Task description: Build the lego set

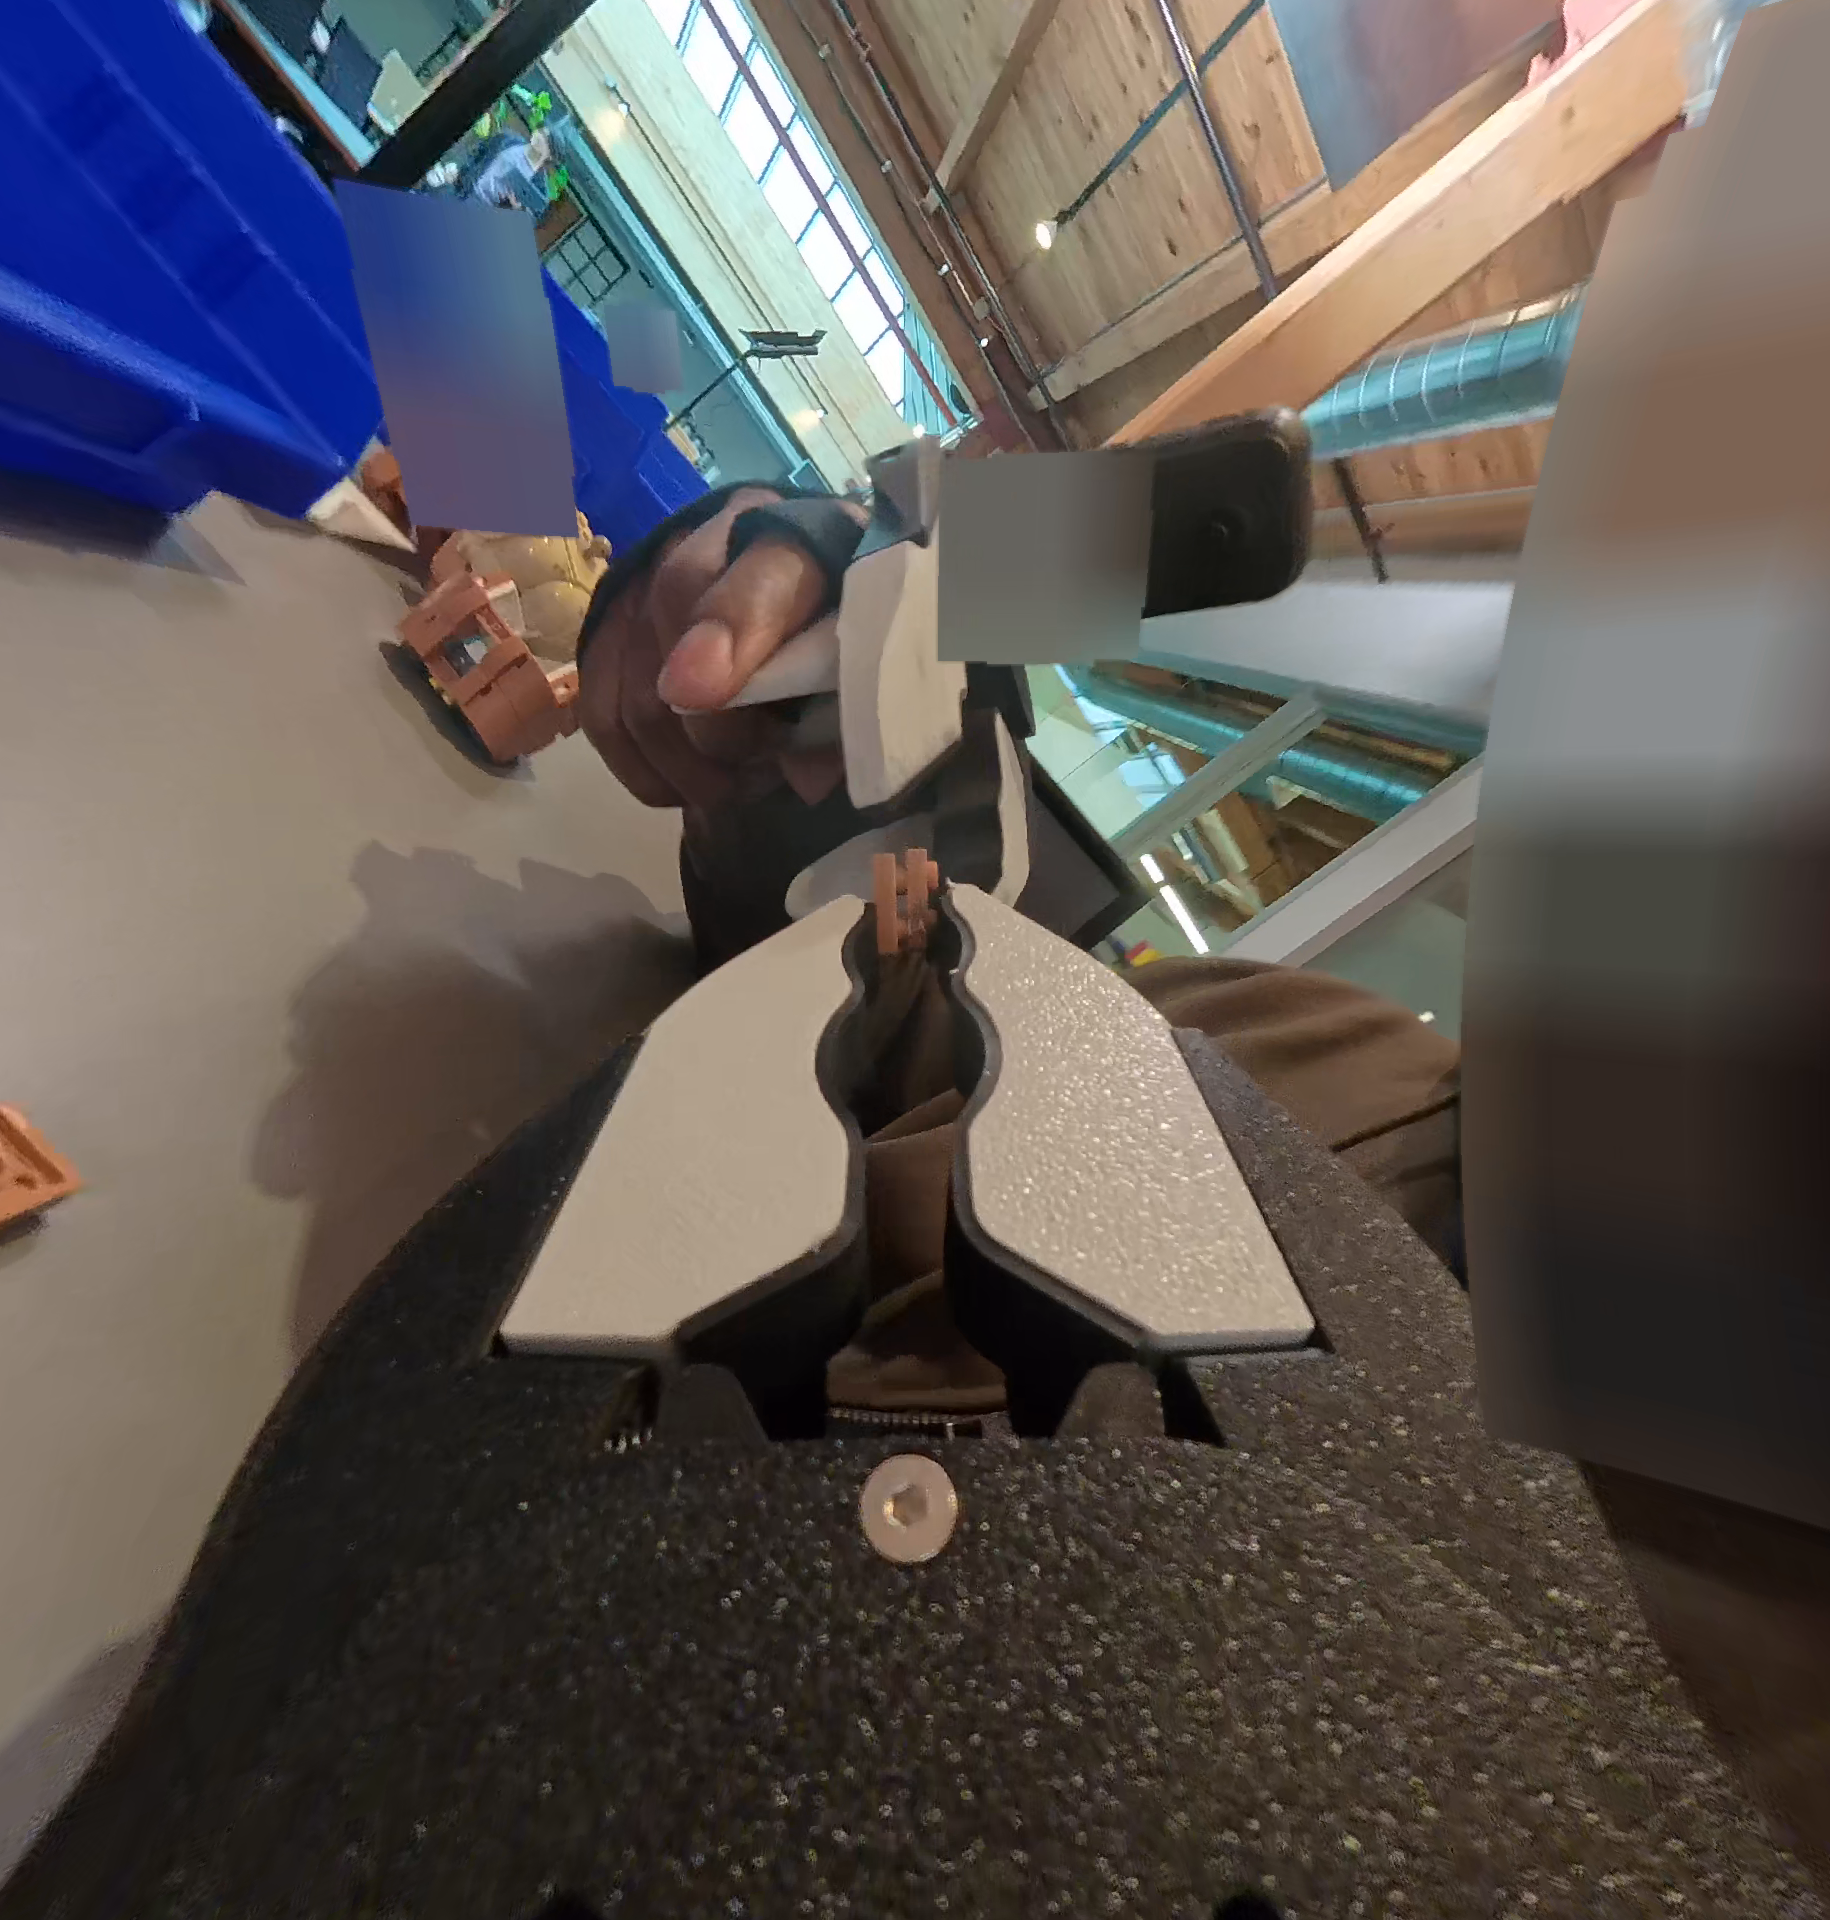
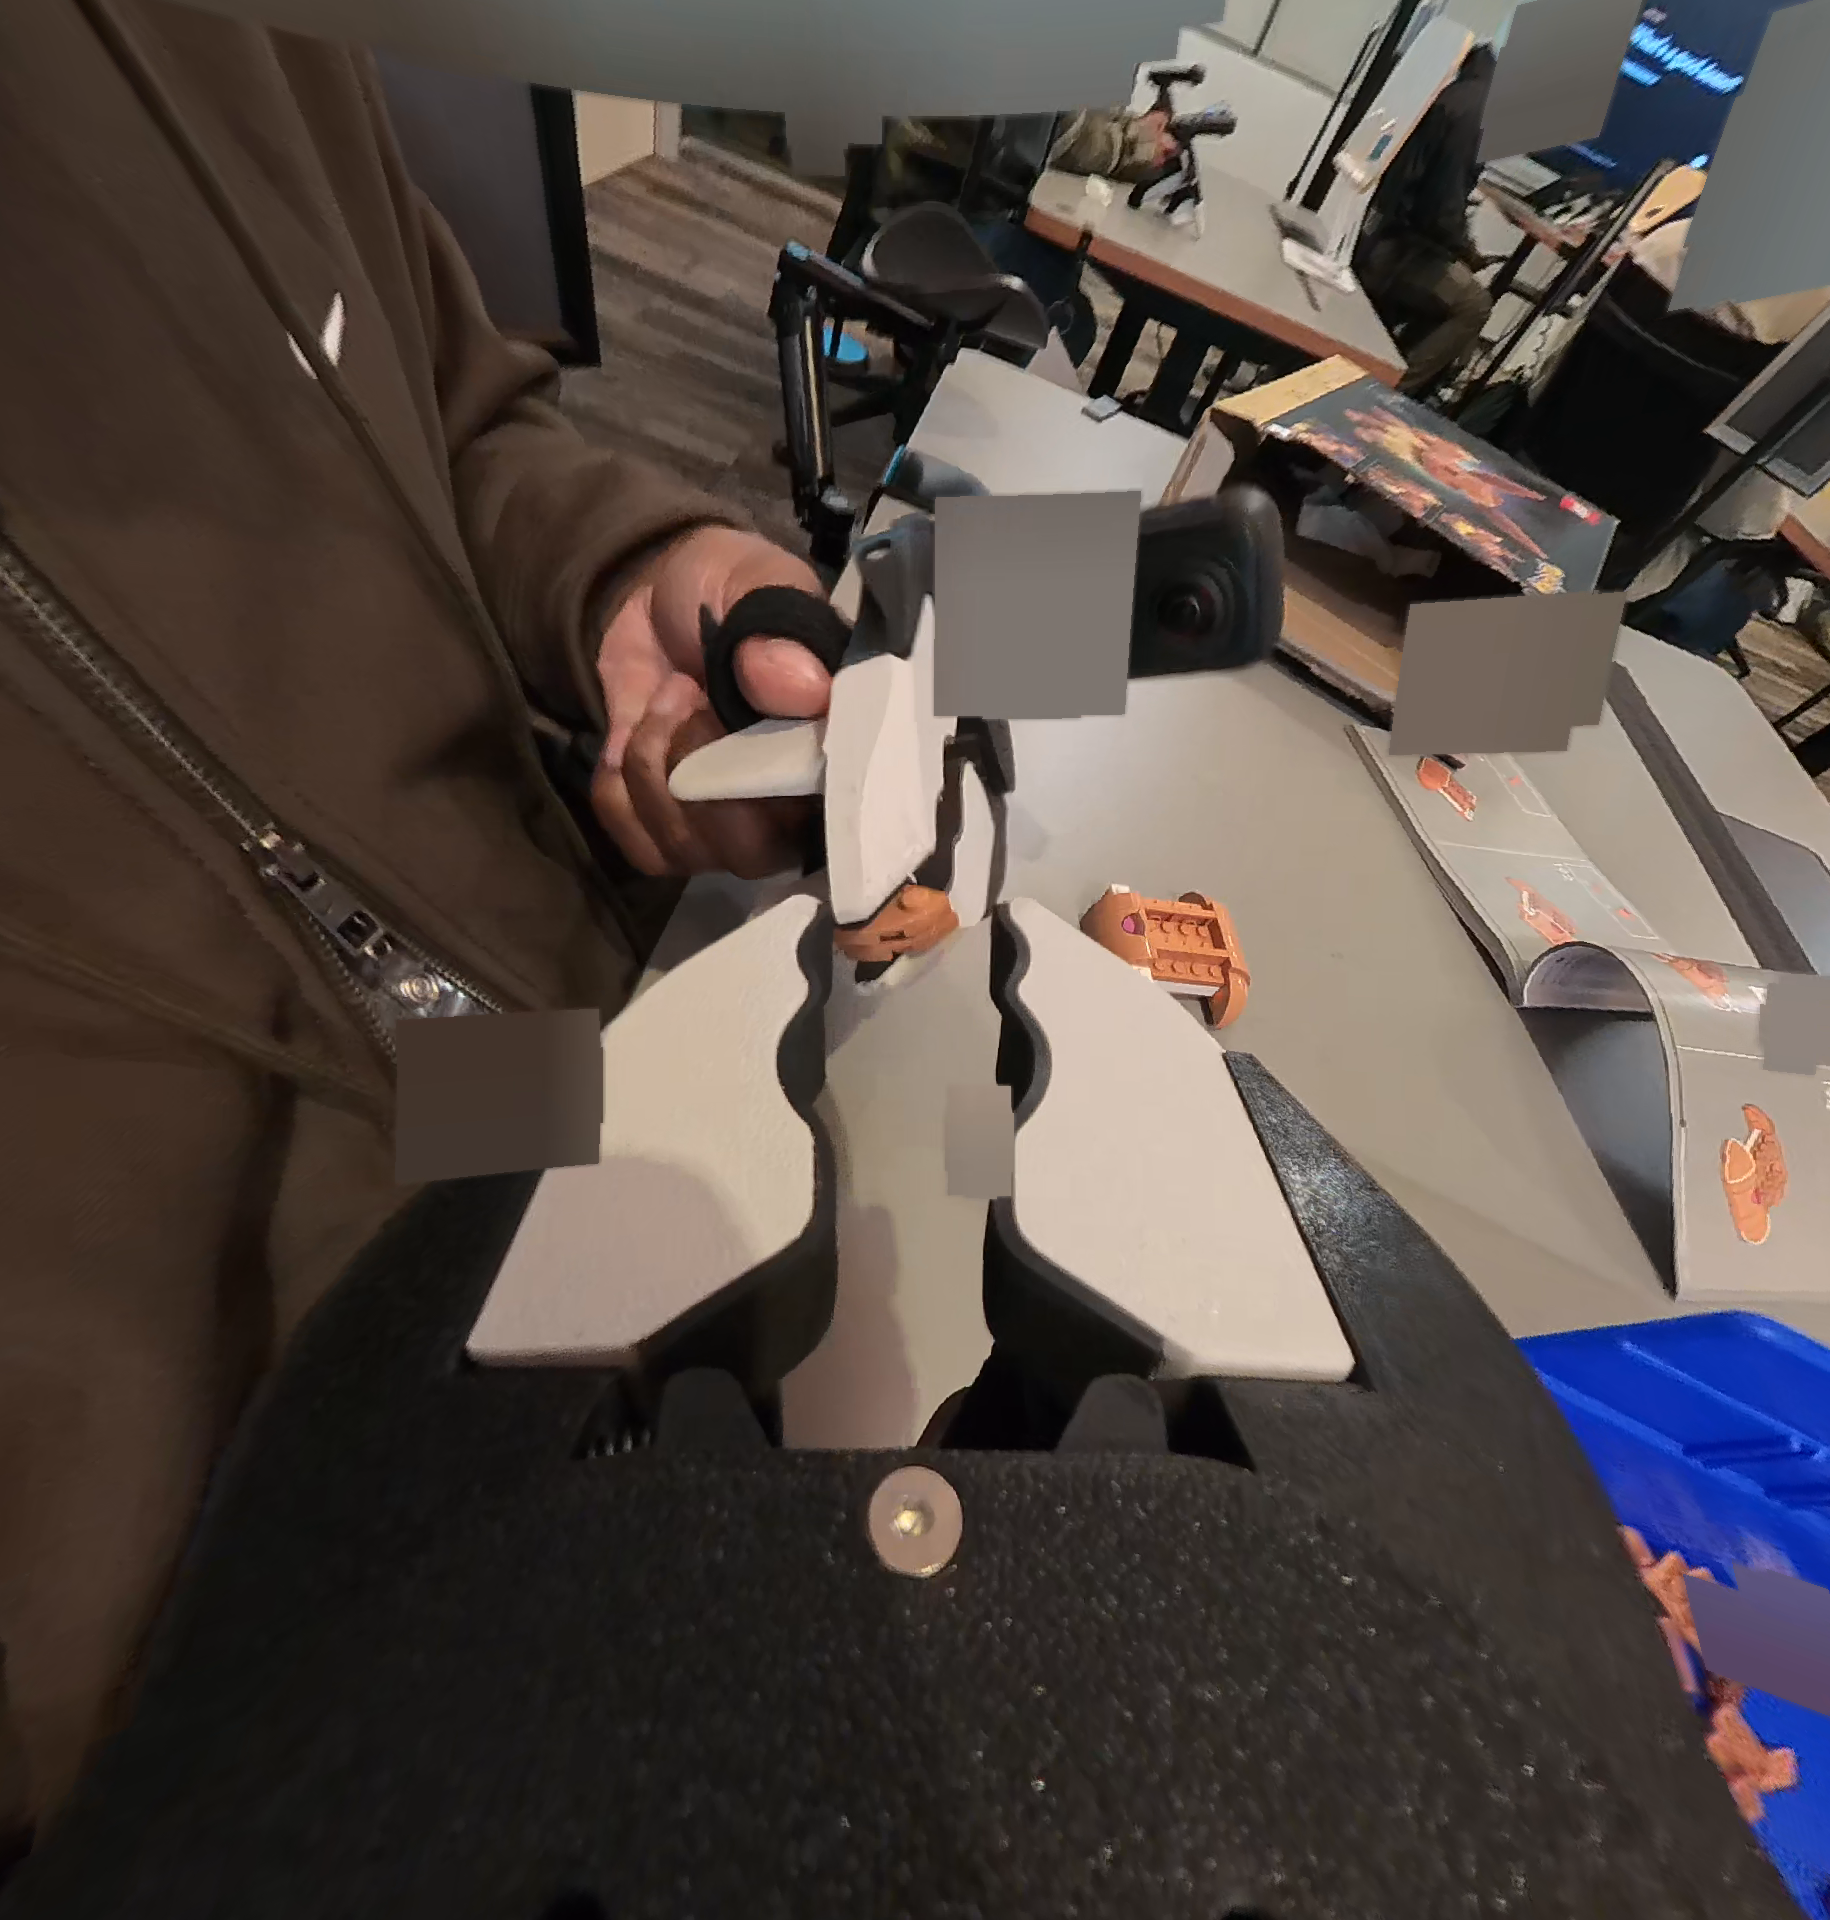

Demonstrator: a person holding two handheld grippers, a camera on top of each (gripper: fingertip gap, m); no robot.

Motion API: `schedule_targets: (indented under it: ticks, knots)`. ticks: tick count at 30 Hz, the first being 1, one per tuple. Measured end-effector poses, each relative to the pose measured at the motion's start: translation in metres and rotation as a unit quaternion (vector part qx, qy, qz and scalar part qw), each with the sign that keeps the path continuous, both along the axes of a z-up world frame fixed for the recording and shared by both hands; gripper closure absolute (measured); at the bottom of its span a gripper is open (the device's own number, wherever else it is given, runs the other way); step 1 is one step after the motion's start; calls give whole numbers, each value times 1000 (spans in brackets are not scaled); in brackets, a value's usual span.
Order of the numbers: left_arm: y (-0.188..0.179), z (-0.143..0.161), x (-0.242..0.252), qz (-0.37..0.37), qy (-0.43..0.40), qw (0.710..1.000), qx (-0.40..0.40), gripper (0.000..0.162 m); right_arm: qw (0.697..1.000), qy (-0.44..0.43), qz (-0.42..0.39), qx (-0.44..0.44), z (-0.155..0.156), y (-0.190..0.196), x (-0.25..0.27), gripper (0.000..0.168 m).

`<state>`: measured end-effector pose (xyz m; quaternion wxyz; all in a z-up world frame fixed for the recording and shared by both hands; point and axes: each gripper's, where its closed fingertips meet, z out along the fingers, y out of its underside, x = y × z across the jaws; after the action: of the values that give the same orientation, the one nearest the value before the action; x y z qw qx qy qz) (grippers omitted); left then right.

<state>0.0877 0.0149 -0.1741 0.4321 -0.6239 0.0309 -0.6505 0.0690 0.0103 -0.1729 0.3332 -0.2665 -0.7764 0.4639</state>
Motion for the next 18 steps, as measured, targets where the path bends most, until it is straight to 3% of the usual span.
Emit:
schedule_targets:
  ticks: [6, 11, 18]
  knots:
    - [-6, 9, -2, 42, 110, 987, 112, 152, 997, 12, -18, -80, 5, 3, 13, 138]
    - [-8, 1, 4, 54, 204, 965, 157, 152, 988, 25, -14, -155, 19, -1, 16, 145]
    - [-16, -3, 16, 34, 268, 943, 194, 152, 987, -10, 13, -160, 10, -12, 18, 148]
